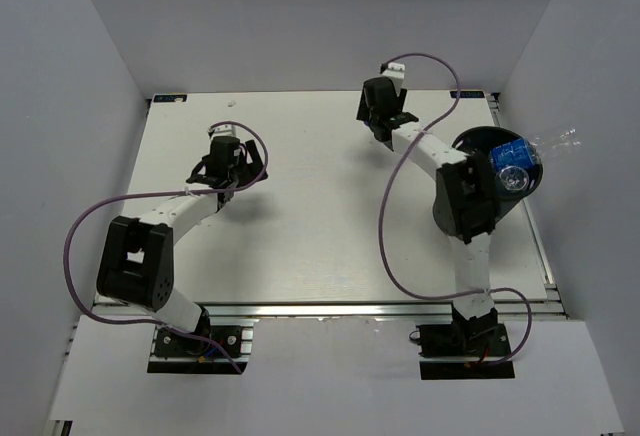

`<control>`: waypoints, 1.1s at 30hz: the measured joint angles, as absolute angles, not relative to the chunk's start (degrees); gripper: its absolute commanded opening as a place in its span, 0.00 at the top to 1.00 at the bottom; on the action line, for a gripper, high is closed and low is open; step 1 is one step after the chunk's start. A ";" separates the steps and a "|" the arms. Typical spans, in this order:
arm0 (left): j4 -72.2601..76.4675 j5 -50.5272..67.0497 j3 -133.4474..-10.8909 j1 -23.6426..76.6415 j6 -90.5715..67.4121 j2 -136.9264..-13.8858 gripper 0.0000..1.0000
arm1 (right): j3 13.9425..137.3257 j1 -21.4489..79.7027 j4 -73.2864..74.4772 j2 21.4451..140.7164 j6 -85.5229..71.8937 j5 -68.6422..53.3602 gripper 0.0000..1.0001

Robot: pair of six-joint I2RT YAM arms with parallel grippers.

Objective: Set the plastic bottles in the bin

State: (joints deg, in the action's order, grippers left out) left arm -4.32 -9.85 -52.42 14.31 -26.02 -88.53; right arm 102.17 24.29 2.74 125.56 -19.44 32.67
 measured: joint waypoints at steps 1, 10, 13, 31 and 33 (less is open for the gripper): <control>-4.32 -9.80 -52.27 14.31 -26.02 -88.20 0.02 | 99.77 25.12 2.46 121.43 -18.44 30.39 0.90; -4.25 -8.93 -51.11 14.31 -26.02 -84.40 0.02 | 82.04 23.14 2.33 80.60 -11.53 22.00 0.85; -4.29 -8.38 -51.09 14.31 -26.17 -84.33 0.02 | 76.44 19.40 6.92 71.35 -12.14 22.70 0.84; -4.21 -5.50 -50.28 14.31 -26.87 -84.07 0.02 | 66.52 14.04 26.06 62.04 -11.42 26.87 0.57; -4.27 -5.50 -50.17 14.31 -26.87 -84.07 0.02 | 66.57 13.89 26.94 61.84 -11.03 26.87 0.47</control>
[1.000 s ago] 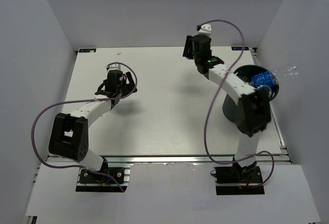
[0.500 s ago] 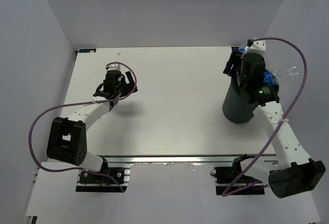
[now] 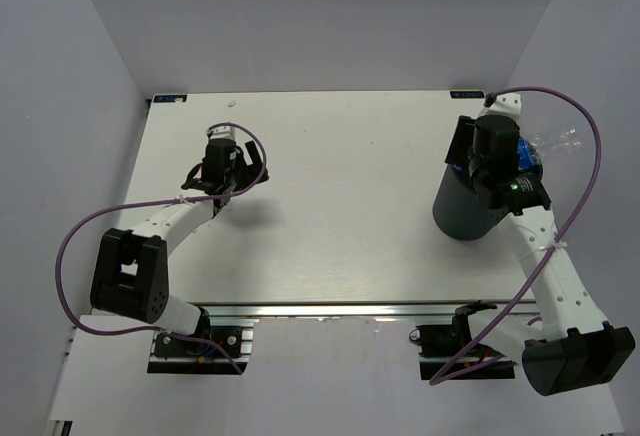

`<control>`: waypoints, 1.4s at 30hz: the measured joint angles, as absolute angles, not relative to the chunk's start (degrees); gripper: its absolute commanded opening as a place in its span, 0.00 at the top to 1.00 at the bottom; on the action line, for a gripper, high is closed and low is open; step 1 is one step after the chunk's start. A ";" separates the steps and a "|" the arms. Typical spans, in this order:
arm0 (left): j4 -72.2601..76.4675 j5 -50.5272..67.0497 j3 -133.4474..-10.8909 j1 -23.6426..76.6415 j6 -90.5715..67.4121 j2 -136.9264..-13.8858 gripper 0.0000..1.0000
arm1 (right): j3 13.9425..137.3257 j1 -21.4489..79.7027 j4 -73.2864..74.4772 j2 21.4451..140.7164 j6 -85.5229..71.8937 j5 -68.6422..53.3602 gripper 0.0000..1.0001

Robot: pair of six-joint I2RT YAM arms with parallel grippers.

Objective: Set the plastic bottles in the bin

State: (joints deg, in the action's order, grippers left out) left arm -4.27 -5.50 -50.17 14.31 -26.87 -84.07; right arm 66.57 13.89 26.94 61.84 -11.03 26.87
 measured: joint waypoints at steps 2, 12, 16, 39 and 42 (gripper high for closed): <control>-4.23 -5.50 -50.17 14.31 -26.87 -84.07 0.02 | 66.65 13.89 27.55 61.82 -10.46 26.87 0.27; -4.27 -5.52 -50.17 14.31 -26.85 -84.07 0.02 | 69.97 13.89 30.94 61.21 -7.81 27.14 0.11; -4.29 -5.52 -50.17 14.31 -26.85 -83.83 0.02 | 75.48 13.89 31.66 61.36 -6.24 24.23 0.11; -11.22 -17.47 -48.88 14.31 -31.38 -66.19 0.02 | 48.88 33.47 1.69 68.99 -10.09 -3.44 0.11; -12.03 -18.61 -48.73 14.31 -32.14 -63.94 0.02 | 47.86 33.47 -3.90 68.99 -10.96 -6.50 0.10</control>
